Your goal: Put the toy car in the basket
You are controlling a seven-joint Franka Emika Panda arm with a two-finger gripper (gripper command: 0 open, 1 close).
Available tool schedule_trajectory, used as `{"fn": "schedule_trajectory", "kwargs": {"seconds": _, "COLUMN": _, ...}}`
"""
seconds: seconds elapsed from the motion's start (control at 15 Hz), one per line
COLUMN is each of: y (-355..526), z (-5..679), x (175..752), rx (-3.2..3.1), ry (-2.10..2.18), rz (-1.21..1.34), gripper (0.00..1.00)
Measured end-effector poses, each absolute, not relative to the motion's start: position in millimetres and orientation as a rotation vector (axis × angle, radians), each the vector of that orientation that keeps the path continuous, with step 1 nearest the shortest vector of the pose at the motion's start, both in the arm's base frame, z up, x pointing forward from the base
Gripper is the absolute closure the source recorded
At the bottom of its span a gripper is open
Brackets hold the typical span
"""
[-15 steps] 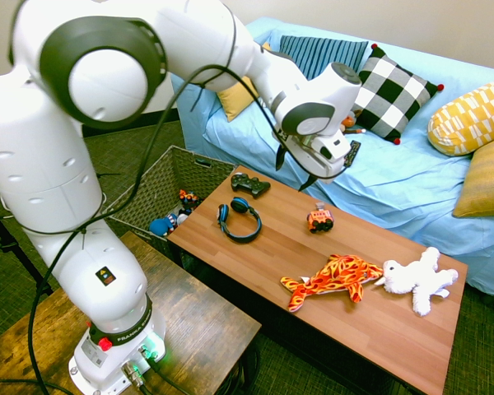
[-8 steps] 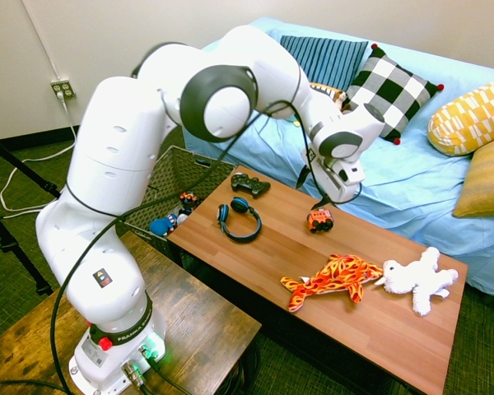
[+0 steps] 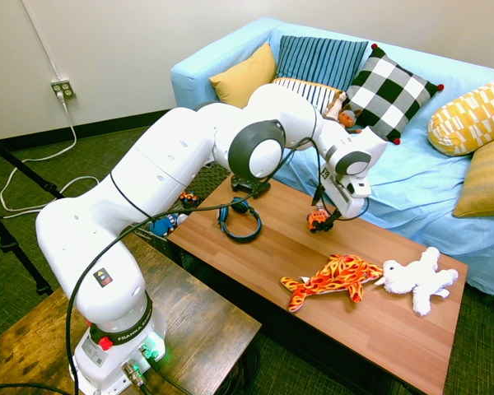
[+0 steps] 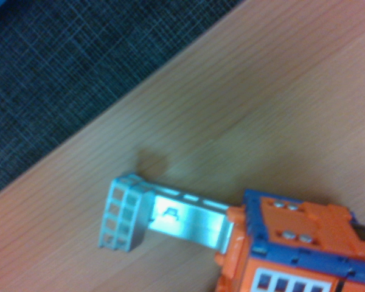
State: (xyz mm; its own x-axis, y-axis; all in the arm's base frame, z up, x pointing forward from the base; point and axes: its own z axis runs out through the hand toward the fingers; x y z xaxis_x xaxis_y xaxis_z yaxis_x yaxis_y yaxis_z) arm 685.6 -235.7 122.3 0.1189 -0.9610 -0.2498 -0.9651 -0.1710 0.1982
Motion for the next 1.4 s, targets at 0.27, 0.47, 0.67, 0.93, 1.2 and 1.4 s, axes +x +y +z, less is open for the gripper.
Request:
{"fn": "schedule_trajectory", "kwargs": {"seconds": 0.27, "y": -234, "z": 100, "x": 705, "rx": -2.372, "ry": 2.026, "rz": 0.522, "gripper": 1.0}}
{"fn": "schedule_trajectory", "kwargs": {"seconds": 0.47, "y": -239, "z": 101, "x": 714, "rx": -2.385, "ry": 2.023, "rz": 0.518, "gripper": 1.0}}
{"fn": "schedule_trajectory", "kwargs": {"seconds": 0.67, "y": -244, "z": 104, "x": 716, "rx": -2.392, "ry": 2.014, "rz": 0.511, "gripper": 1.0}}
{"fn": "schedule_trajectory", "kwargs": {"seconds": 0.93, "y": -256, "z": 140, "x": 718, "rx": -2.397, "ry": 1.897, "rz": 0.49, "gripper": 1.0}}
{"fn": "schedule_trajectory", "kwargs": {"seconds": 1.2, "y": -258, "z": 228, "x": 715, "rx": -2.433, "ry": 1.67, "rz": 0.428, "gripper": 1.0}}
{"fn": "schedule_trajectory", "kwargs": {"seconds": 1.4, "y": -227, "z": 284, "x": 717, "rx": -2.518, "ry": 1.533, "rz": 0.349, "gripper": 1.0}}
